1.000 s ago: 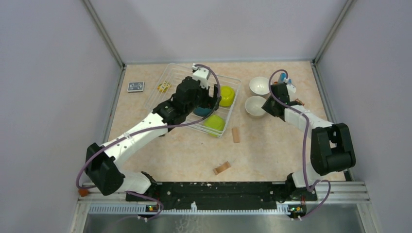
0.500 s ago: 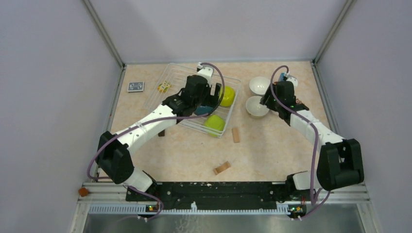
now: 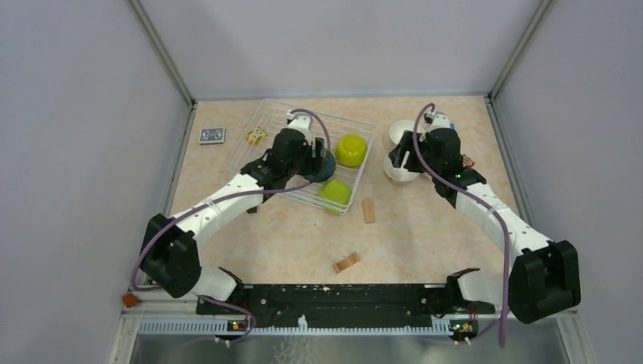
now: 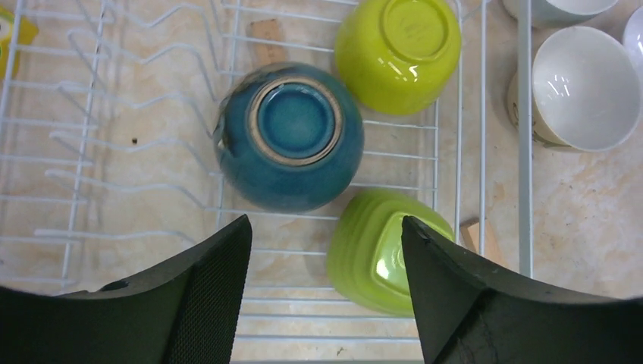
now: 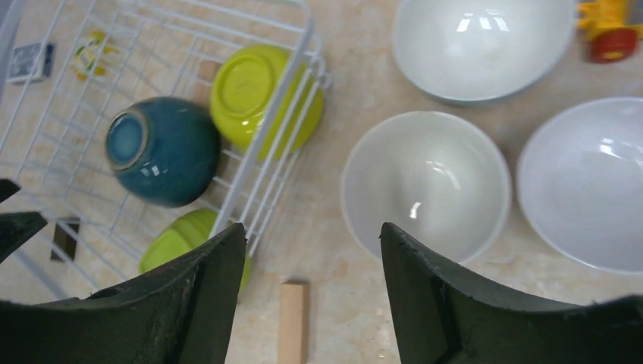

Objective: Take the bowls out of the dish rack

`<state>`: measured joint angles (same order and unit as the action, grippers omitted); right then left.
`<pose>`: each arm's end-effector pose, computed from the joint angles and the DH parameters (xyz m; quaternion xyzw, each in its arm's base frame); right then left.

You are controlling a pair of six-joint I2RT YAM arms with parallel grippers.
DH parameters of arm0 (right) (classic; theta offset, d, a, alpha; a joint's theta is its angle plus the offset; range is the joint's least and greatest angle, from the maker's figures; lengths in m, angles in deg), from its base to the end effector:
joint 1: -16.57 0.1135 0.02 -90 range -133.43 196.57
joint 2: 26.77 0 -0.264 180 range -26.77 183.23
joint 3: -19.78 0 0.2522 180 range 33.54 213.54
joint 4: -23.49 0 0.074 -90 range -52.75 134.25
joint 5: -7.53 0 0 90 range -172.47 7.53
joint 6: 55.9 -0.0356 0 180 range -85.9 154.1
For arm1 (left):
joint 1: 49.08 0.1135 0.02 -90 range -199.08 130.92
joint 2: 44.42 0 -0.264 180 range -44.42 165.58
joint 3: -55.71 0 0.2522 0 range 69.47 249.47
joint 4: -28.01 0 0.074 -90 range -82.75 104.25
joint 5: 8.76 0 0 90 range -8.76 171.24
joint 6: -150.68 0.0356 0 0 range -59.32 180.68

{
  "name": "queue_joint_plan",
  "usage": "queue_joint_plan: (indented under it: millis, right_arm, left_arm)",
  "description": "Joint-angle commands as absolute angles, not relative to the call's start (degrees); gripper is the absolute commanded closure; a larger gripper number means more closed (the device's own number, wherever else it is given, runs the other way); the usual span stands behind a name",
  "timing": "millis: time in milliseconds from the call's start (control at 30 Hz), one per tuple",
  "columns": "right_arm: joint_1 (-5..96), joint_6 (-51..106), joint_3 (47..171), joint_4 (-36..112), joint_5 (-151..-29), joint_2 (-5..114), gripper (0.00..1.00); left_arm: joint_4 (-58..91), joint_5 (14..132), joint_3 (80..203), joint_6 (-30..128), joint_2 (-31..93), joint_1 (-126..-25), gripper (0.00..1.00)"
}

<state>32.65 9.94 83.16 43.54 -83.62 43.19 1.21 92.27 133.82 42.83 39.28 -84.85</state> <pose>0.2670 0.0777 0.2835 0.0547 0.8492 0.1887 0.4902 0.2750 -0.1897 0.2930 0.0901 0.8688 -0.1412 0.4660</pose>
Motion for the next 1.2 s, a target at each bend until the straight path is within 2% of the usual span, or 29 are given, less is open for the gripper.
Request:
queue_joint_plan:
  millis: [0, 233, 467, 567, 667, 733, 1167]
  right_arm:
    - [39.3, 13.8, 88.8, 41.3, -87.5, 46.0, 0.35]
    - [45.0, 14.7, 97.7, 41.3, -90.0, 56.9, 0.36]
    - [47.5, 16.1, 105.1, 42.9, -89.9, 66.2, 0.33]
    - [47.9, 16.6, 107.7, 43.7, -90.4, 69.1, 0.41]
    - [49.0, 16.4, 110.9, 44.7, -91.6, 72.2, 0.42]
    - [49.6, 16.2, 113.0, 45.0, -92.1, 74.5, 0.42]
    - [52.0, 15.4, 121.7, 45.8, -95.9, 87.1, 0.32]
  left_arm:
    - [8.6, 85.8, 126.6, 37.4, 30.5, -79.9, 0.25]
    - [9.3, 82.6, 123.0, 35.3, 28.1, -77.2, 0.33]
    - [10.8, 83.3, 121.7, 33.5, 29.2, -76.4, 0.34]
    - [11.2, 85.2, 121.6, 33.0, 30.0, -76.2, 0.36]
    - [12.4, 85.2, 120.9, 31.6, 30.7, -75.6, 0.45]
    - [12.9, 85.1, 120.7, 31.2, 31.0, -75.5, 0.47]
    - [13.2, 86.7, 121.4, 31.1, 34.3, -75.0, 0.47]
